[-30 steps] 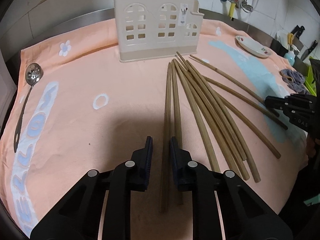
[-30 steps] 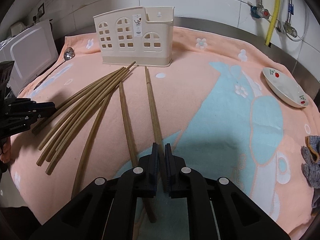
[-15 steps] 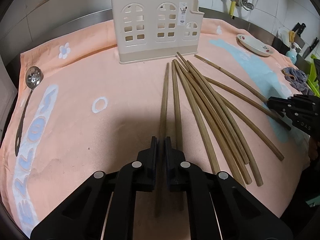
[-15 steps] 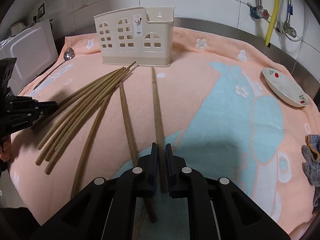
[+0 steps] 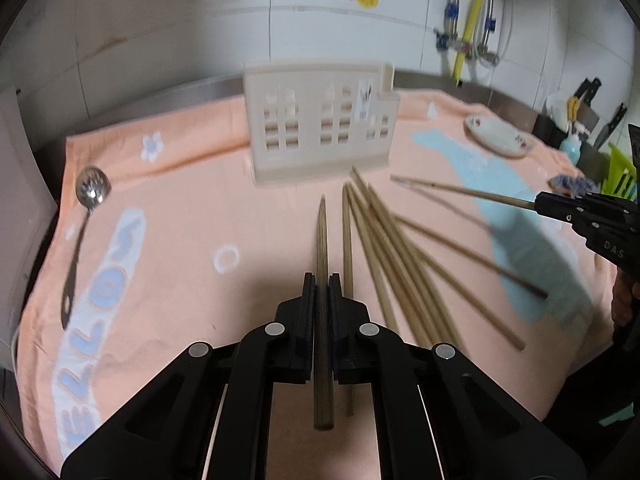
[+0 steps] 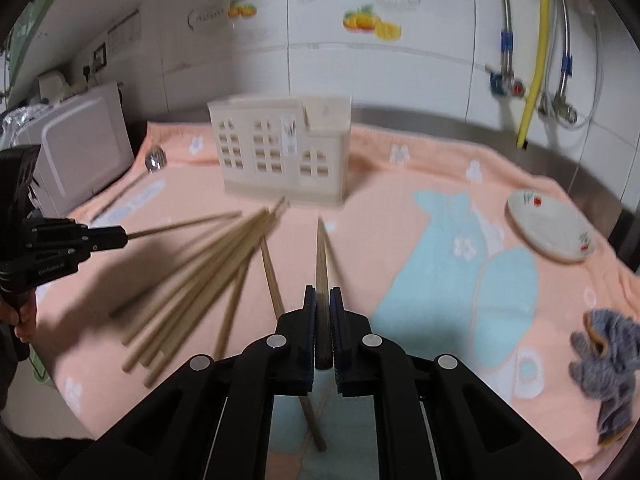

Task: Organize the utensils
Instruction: 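Lift both held chopsticks and carry them above the white holder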

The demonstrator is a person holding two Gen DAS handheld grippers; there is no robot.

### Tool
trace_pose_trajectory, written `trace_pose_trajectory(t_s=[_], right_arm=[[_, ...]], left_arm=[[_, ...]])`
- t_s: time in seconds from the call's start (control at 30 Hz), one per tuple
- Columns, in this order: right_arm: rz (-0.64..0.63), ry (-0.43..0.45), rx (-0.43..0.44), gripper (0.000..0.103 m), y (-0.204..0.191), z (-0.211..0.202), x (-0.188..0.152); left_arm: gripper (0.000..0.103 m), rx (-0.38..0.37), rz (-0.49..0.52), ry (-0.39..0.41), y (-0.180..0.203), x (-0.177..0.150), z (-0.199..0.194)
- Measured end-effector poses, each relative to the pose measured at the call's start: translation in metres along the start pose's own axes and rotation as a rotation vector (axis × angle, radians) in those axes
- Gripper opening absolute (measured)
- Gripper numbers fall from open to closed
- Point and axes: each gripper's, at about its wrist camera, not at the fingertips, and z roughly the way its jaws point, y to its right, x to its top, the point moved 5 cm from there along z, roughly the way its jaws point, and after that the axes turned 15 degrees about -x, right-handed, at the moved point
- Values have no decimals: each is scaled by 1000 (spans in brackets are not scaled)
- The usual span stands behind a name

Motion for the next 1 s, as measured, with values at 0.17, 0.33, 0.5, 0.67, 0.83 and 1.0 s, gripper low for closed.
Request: trace_pose_trajectory(t_s=[0.17,0.33,0.5,0.67,0.83,1.0], right_arm=[[11,61,11,7,1,-14,31],[-7,105,22,7,0,-21,60],[-36,124,27,7,0,-26,93],[-48,151,33,7,7,-34,132],[-25,174,62,7,18,-43,173],[-18,224,66,7,25,-57,211]], left_arm=[[5,-8,5,32,1,18,-7],[5,-25,2,58,-2,38,-13],[5,-29,19,79,-6,64,-20],[5,-30,59,118,-2,96,-34],[5,-31,101,177,5,133,-52],[5,-9,147,283,13,177,-79]])
